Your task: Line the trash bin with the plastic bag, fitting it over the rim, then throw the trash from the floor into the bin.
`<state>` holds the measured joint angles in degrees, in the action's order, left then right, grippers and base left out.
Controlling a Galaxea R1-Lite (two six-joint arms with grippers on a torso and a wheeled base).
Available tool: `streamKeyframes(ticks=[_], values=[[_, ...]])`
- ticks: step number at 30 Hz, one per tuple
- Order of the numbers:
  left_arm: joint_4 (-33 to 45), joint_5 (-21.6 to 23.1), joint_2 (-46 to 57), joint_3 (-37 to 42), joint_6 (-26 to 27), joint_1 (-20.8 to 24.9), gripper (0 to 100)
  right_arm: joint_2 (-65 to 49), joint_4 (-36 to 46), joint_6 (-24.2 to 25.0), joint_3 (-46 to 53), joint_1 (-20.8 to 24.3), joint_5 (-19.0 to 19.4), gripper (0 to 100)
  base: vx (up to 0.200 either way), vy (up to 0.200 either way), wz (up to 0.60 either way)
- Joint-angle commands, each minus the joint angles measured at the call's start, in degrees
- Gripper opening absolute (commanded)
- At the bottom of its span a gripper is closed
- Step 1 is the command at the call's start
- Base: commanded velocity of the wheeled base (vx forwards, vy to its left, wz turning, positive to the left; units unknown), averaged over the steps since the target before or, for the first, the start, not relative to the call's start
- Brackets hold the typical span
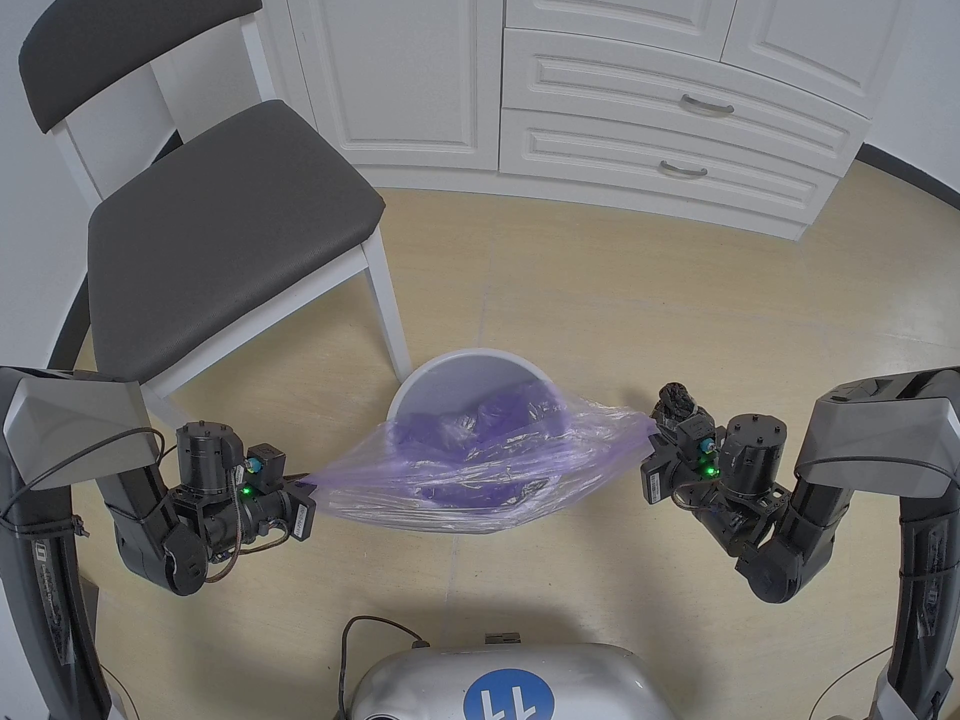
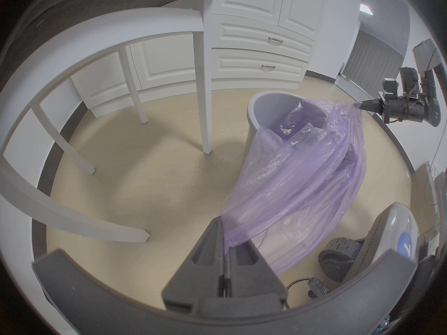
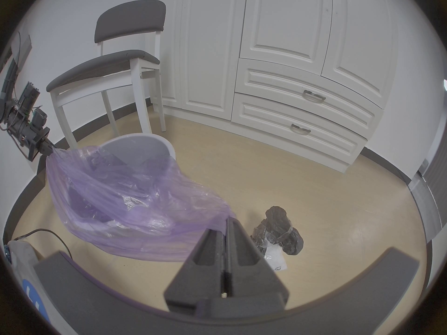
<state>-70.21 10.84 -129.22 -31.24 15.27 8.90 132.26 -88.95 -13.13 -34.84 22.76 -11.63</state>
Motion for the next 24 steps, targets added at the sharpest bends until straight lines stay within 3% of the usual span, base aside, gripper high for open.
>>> streamKeyframes(ticks=[1,18,19,24], values=[[0.0,0.1,0.4,0.2,0.0,0.2,0,0.3,-1.0,-0.1,0.1,0.2,0.0,0,0.000,0.000,0.00],[0.0,0.1,0.5,0.1,0.0,-0.3,0,0.4,-1.0,0.4,-0.4,1.6,0.0,0,0.000,0.000,0.00],[0.0,0.1,0.5,0.2,0.0,-0.3,0,0.0,-1.0,0.3,0.2,1.7,-0.1,100,0.000,0.000,0.00],[0.0,0.1,1.3,0.2,0.0,-0.4,0,-0.8,-1.0,0.3,0.7,2.8,-0.1,100,0.000,0.000,0.00]])
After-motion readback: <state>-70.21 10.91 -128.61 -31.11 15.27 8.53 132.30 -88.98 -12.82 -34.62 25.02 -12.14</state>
